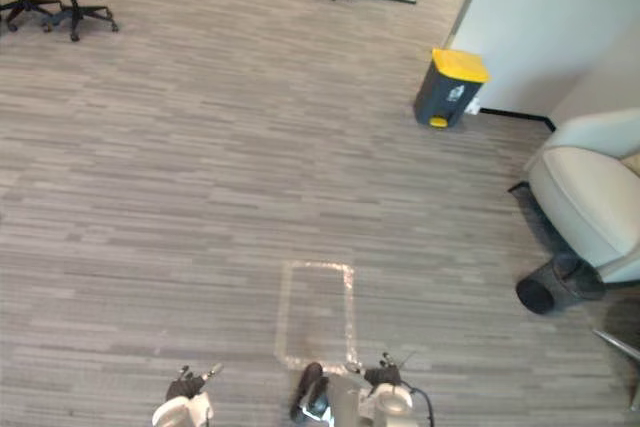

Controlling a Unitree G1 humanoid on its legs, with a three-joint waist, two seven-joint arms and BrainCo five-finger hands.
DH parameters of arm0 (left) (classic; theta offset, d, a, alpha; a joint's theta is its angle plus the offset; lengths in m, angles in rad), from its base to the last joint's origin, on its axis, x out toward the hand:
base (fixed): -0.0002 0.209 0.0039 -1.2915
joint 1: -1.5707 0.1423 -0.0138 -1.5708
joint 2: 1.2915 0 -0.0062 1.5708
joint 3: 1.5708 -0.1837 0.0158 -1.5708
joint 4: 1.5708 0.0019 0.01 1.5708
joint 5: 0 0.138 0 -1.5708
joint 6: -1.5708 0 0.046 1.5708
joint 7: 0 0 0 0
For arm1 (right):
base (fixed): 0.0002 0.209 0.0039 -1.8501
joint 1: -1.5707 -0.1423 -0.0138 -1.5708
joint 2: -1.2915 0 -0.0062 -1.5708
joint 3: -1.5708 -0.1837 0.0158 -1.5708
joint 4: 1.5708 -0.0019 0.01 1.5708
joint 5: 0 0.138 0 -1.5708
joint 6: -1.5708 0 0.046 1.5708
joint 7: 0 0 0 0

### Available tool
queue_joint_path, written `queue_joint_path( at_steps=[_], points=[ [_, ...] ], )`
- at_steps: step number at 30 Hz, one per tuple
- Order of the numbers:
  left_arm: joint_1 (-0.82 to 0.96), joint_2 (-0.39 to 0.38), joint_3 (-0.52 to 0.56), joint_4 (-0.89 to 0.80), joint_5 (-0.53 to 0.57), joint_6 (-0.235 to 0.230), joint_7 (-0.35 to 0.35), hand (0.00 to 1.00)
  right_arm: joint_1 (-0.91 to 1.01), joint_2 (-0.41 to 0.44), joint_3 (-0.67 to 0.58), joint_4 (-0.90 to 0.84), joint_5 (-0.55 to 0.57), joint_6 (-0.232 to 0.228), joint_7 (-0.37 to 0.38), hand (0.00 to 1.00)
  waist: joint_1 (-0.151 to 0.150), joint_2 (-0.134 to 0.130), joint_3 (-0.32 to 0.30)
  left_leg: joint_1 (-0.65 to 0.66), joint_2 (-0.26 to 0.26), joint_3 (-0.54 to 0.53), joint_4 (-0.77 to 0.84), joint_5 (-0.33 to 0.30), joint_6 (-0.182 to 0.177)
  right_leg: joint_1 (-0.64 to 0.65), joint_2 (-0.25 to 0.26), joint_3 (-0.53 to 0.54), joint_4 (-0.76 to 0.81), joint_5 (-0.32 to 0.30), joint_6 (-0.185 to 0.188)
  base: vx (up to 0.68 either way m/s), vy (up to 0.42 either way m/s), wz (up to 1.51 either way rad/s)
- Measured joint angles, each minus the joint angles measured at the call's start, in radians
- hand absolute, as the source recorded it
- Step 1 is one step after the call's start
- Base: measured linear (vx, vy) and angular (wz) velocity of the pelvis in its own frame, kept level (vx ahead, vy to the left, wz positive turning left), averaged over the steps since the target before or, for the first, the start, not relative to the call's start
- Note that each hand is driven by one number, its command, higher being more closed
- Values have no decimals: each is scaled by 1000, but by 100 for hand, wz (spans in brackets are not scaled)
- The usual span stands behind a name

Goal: Organize the slippers on the shoe rack

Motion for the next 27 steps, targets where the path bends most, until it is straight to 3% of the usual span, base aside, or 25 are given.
queue_joint_path(
  at_steps=[1, 4, 7, 8, 9, 11, 12, 13, 14, 15, 16, 17, 18, 20, 21, 23, 24, 25, 27],
  points=[
    [8, 3, 4, -2, 0, 1, 0, 0, -8, 12, 27, 5, 0, 6, 1, 0, 12, 17, 3, -93, 41, 22, 195, 43, -1, 47, 28, 28, -25, -3, 2, 748, 112, -77],
    [21, 8, 4, -23, -1, 1, 2, 0, -23, 13, 89, 55, 3, 19, 3, 0, 42, 6, 20, -207, 112, 16, 352, 29, -7, 174, 51, 138, -53, -43, 22, 614, 32, -105],
    [17, 11, -15, -47, 0, -4, -1, 0, -41, 13, 94, 53, 4, 18, -1, 0, 54, -16, 31, -327, 125, -49, 202, -22, -16, 283, 33, 284, -101, -64, 50, 488, 150, -133],
    [17, 10, -19, -55, -1, -5, -5, 0, -47, 13, 91, 51, 6, 18, -4, 0, 55, -20, 33, -349, 112, -81, 63, -37, -31, 307, 18, 336, -105, -79, 74, 432, 260, -124],
    [16, 9, -26, -54, -2, -9, -8, 0, -47, 13, 90, 47, 6, 18, -7, 0, 52, -23, 35, -367, 77, -140, -72, -33, -35, 326, -1, 384, -99, -109, 101, 510, 357, -128],
    [15, 6, -28, -55, -3, -18, -17, 0, -46, 14, 92, 46, 6, 19, -8, 0, 53, -25, 38, -391, 37, -216, -151, -17, -33, 337, -17, 429, -80, -145, 123, 387, 304, -86],
    [13, 0, -28, -55, -5, -27, -17, 0, -46, 13, 92, 46, 6, 19, -7, 0, 54, -26, 39, -394, 12, -290, -230, 27, -41, 343, -33, 482, -40, -197, 160, 427, 372, -126],
    [19, -5, -25, -55, -13, -29, -17, 0, -39, 13, 95, 48, 4, 20, -6, 0, 65, -14, 34, -384, 29, -256, -220, 131, -64, 348, -28, 559, 21, -266, 192, 342, 300, -140],
    [18, -1, -22, -55, -14, -28, -17, 0, -39, 13, 106, 52, 3, 21, -2, 0, 74, -18, 35, -382, 26, -228, -196, 101, -57, 349, -34, 585, 39, -282, 203, 520, 471, -162],
    [18, 8, -17, -55, -12, -28, -18, 0, -23, 11, 114, 48, 2, 21, -2, 0, 79, -58, 11, -365, 24, -140, -172, 51, -31, 343, -79, 650, 63, -293, 235, 409, 396, -124],
    [18, 9, -14, -55, -12, -28, -17, 0, -20, 12, 114, 43, 1, 20, -2, 0, 79, -59, 10, -356, 30, -105, -163, 37, -13, 339, -92, 656, 73, -287, 250, 756, 852, -336],
    [18, 11, -21, -51, -10, -25, -16, 0, -30, 12, 121, 45, -15, 18, 2, 0, 102, -65, 8, -235, 94, 89, -224, 7, 16, 219, -182, 446, 241, -251, 316, 529, 722, -314],
    [18, 14, -27, -32, -10, -26, -16, 0, -28, 12, 121, 45, -37, 18, 3, 0, 101, -48, 11, -195, 104, 117, -259, 8, 17, 208, -205, 355, 245, -248, 310, 424, 649, -317],
    [18, 15, -27, -21, -10, -26, -16, 0, -9, 11, 119, 46, -38, 19, 4, 0, 95, -48, 12, -148, 109, 137, -292, 8, 17, 208, -219, 263, 217, -241, 296, 95, 184, -82],
    [6, 19, -22, -10, -12, -26, -15, 0, 1, 10, 106, 45, -39, 19, 5, 0, 89, -48, 12, -114, 116, 173, -335, 7, 19, 204, -242, 164, 186, -239, 294, 71, 82, -56],
    [-5, 19, -20, 13, -14, -25, -15, 0, -4, 7, 92, 48, -39, 17, 6, 0, 99, -35, 15, -79, 138, 239, -393, 14, 23, 158, -247, 72, 167, -228, 293, 26, 60, -104],
    [-1, 30, -38, 28, -14, -26, -18, 0, -28, 3, 95, 64, -44, 17, 7, 0, 100, -23, 22, -42, 150, 286, -442, 32, 12, 136, -245, -19, 108, -189, 275, -30, 45, -120],
    [-1, 43, -58, 37, -12, -26, -19, 0, -30, 3, 96, 72, -49, 16, 8, 0, 92, -23, 22, -32, 150, 295, -456, 38, 5, 130, -243, -46, 78, -162, 262, -30, 23, -85],
    [-1, 76, -95, 55, -9, -25, -27, 0, -22, 1, 89, 91, -77, 9, 8, 0, 54, -51, 20, -19, 123, 293, -464, 44, -5, 135, -240, -22, -11, -64, 242, 31, -102, 0]
  ],
)
